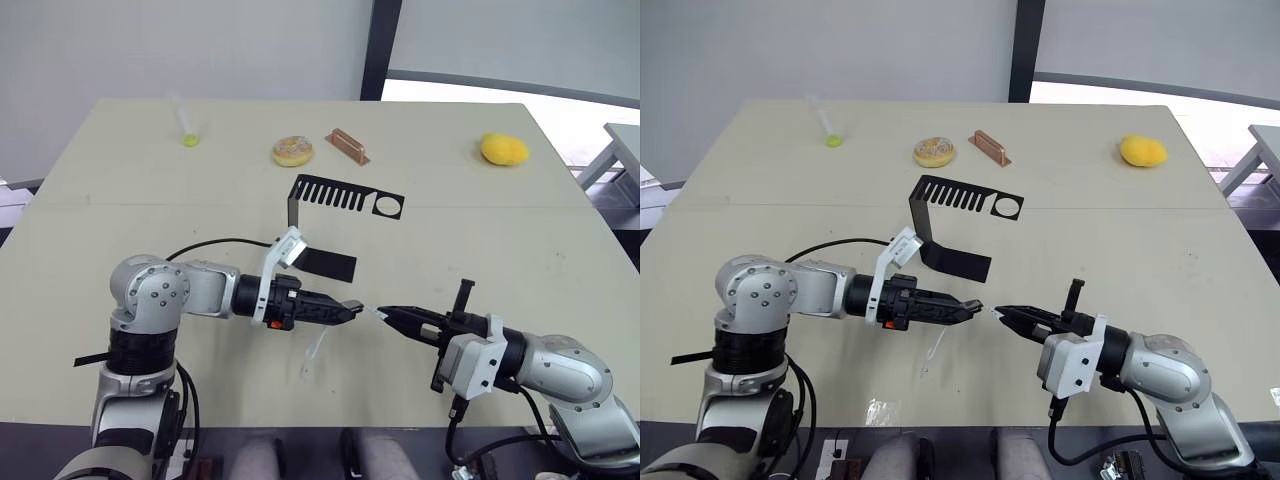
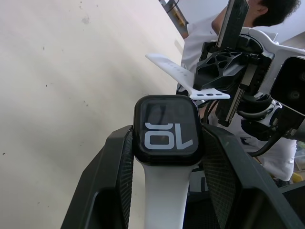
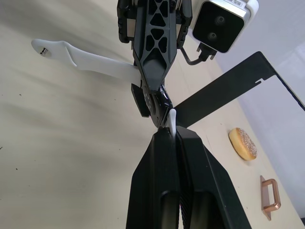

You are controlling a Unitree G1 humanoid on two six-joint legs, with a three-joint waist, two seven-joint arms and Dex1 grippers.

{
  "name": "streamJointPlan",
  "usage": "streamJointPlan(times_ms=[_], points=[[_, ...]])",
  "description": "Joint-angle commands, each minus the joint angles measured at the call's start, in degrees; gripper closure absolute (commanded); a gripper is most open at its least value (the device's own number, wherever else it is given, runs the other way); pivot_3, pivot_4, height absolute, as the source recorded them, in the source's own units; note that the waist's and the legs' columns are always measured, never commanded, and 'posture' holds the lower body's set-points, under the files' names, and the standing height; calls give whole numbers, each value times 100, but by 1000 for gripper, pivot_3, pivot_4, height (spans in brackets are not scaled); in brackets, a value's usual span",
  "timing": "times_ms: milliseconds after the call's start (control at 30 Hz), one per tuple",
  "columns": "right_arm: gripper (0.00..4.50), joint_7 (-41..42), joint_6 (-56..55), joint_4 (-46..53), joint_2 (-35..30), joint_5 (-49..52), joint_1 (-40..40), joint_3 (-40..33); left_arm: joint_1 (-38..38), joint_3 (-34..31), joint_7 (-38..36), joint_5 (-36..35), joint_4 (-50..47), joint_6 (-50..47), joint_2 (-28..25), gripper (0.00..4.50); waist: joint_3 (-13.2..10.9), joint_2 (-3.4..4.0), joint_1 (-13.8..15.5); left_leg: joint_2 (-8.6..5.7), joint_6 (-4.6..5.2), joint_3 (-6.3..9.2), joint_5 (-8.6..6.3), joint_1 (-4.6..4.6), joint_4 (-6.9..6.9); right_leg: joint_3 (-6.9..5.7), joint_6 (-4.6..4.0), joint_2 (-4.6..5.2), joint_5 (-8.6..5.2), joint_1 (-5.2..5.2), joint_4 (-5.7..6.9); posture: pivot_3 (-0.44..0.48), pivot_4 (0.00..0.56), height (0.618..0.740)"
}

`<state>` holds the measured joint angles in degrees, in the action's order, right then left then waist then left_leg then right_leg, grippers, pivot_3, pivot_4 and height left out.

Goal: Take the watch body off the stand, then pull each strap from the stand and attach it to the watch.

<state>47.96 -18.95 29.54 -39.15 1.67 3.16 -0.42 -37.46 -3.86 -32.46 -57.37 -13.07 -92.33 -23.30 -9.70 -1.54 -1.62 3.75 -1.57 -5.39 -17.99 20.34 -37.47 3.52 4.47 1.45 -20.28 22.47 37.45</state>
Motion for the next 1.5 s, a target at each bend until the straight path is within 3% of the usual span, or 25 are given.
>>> streamJointPlan(times_ms=[33,1500], points=[[4500,-132,-89,145,18,104,-25,-26,6,-30,-23,-68,-205,82,23,2912,0,0,-1,0,0,0,0,0,0,0,0,0,0,0,0,0,150,740],[4500,-144,-70,77,75,23,-226,217,-20,88,40,-64,-430,-1,65,2912,0,0,-1,0,0,0,0,0,0,0,0,0,0,0,0,0,150,740]])
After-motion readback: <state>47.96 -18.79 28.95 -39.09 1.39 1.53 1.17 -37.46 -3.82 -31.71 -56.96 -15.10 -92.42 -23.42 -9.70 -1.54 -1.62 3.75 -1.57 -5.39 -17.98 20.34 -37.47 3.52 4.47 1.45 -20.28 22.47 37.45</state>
